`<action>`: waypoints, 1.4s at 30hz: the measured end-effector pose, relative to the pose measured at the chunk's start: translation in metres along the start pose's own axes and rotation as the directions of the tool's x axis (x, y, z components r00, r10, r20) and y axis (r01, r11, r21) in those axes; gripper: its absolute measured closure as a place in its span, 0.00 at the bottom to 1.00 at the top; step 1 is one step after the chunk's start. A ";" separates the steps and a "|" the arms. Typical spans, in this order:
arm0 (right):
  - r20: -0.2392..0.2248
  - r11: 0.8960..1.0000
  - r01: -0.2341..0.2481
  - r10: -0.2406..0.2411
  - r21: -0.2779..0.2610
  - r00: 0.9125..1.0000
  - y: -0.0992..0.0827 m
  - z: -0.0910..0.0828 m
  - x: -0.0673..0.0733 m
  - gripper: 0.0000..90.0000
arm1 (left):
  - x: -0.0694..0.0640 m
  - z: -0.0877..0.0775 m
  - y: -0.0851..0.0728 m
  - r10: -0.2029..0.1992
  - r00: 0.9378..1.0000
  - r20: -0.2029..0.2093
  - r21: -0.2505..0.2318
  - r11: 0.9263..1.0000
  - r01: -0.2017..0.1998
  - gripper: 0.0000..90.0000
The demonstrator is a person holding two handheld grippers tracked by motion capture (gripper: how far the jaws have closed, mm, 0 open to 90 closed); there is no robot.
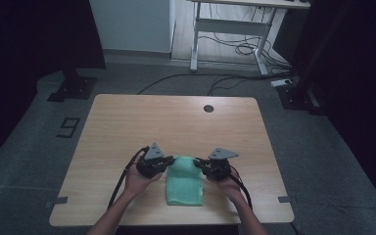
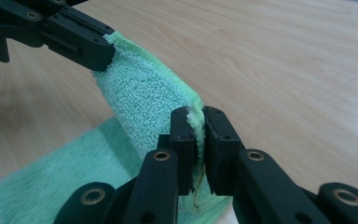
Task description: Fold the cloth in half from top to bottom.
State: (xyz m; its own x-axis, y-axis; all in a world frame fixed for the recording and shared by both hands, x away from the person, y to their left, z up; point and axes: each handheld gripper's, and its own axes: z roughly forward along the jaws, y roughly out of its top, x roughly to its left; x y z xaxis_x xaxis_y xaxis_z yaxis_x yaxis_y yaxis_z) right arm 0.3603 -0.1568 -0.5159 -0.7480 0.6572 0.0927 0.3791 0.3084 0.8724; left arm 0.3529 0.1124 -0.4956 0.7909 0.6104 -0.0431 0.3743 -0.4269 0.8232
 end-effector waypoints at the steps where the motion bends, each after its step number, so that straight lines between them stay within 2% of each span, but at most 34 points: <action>1: -0.005 1.000 0.001 -0.001 0.002 1.000 -0.001 -0.001 0.002 0.91 | -0.002 -0.002 -0.002 0.003 1.000 0.003 0.000 1.000 -0.003 0.94; 7: -0.037 0.999 0.022 -0.021 0.027 0.999 -0.014 -0.004 0.015 0.90 | -0.012 -0.008 -0.017 -0.001 1.000 0.026 -0.001 1.000 0.001 0.93; 8: -0.042 0.999 0.023 -0.021 0.029 0.999 -0.017 -0.005 0.017 0.90 | -0.014 -0.009 -0.020 -0.011 0.999 0.033 -0.002 1.000 0.011 0.93; 14: -0.057 0.999 0.009 -0.007 0.033 0.998 -0.027 -0.012 0.023 0.90 | -0.026 -0.011 -0.032 -0.002 0.999 0.052 0.009 1.000 0.001 0.93; 20: -0.079 0.999 0.024 -0.022 0.036 0.997 -0.035 -0.020 0.031 0.88 | -0.031 -0.011 -0.039 -0.003 0.998 0.066 0.034 0.999 0.001 0.92; 22: -0.090 0.999 0.029 -0.024 0.046 0.996 -0.041 -0.022 0.035 0.88 | -0.036 -0.011 -0.044 -0.020 0.997 0.076 0.048 0.999 0.017 0.92; 30: -0.118 0.998 0.023 -0.016 0.056 0.993 -0.050 -0.028 0.043 0.86 | -0.043 -0.012 -0.056 -0.027 0.996 0.084 0.076 0.997 0.021 0.89; 32: -0.135 0.997 0.035 -0.026 0.066 0.991 -0.054 -0.029 0.048 0.83 | -0.044 -0.012 -0.059 -0.033 0.995 0.093 0.080 0.996 0.025 0.85; 36: -0.130 0.996 0.044 -0.034 0.077 0.991 -0.059 -0.029 0.051 0.78 | -0.047 -0.010 -0.061 -0.031 0.995 0.096 0.095 0.995 0.022 0.73; 37: -0.119 0.996 0.048 -0.039 0.074 0.992 -0.062 -0.031 0.052 0.73 | -0.048 -0.010 -0.061 -0.044 0.994 0.100 0.096 0.995 0.035 0.72; 42: -0.107 0.997 0.049 -0.043 0.061 0.993 -0.060 -0.035 0.055 0.64 | -0.049 -0.011 -0.061 -0.053 0.994 0.094 0.094 0.995 0.044 0.65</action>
State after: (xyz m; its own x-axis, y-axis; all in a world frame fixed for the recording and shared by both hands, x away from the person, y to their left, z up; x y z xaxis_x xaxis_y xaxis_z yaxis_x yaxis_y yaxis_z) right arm 0.2773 -0.1628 -0.5467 -0.8175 0.5661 0.1064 0.3746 0.3821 0.8448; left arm 0.2857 0.1155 -0.5376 0.8120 0.5667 -0.1398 0.4529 -0.4606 0.7633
